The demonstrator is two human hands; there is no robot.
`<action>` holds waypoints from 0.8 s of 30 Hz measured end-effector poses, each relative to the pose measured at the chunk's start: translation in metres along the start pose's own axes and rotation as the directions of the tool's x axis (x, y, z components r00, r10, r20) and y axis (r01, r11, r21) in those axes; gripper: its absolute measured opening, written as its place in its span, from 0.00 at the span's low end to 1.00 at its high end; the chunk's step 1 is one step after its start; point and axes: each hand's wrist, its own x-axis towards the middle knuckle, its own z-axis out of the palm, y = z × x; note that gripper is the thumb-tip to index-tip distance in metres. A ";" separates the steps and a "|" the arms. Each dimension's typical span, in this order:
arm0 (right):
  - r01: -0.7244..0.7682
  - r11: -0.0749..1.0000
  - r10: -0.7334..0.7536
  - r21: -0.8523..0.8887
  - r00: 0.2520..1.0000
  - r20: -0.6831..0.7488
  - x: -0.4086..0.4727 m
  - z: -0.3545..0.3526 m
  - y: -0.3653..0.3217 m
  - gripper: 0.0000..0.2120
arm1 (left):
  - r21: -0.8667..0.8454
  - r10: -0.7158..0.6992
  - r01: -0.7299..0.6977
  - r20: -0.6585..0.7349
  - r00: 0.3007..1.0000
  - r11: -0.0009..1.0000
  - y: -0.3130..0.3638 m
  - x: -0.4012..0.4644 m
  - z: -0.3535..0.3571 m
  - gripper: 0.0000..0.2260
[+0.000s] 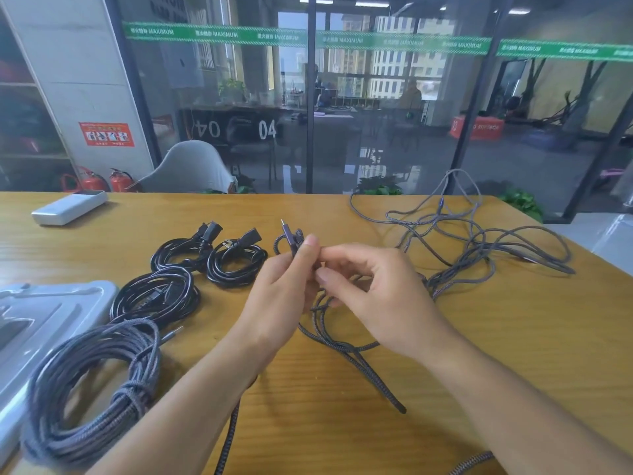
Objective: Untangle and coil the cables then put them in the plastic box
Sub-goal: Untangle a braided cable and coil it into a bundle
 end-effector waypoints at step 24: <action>-0.049 0.999 0.048 -0.009 0.876 0.480 0.000 0.008 0.021 0.16 | -0.605 -0.047 0.052 0.024 0.999 0.795 0.019 0.000 -0.013 0.18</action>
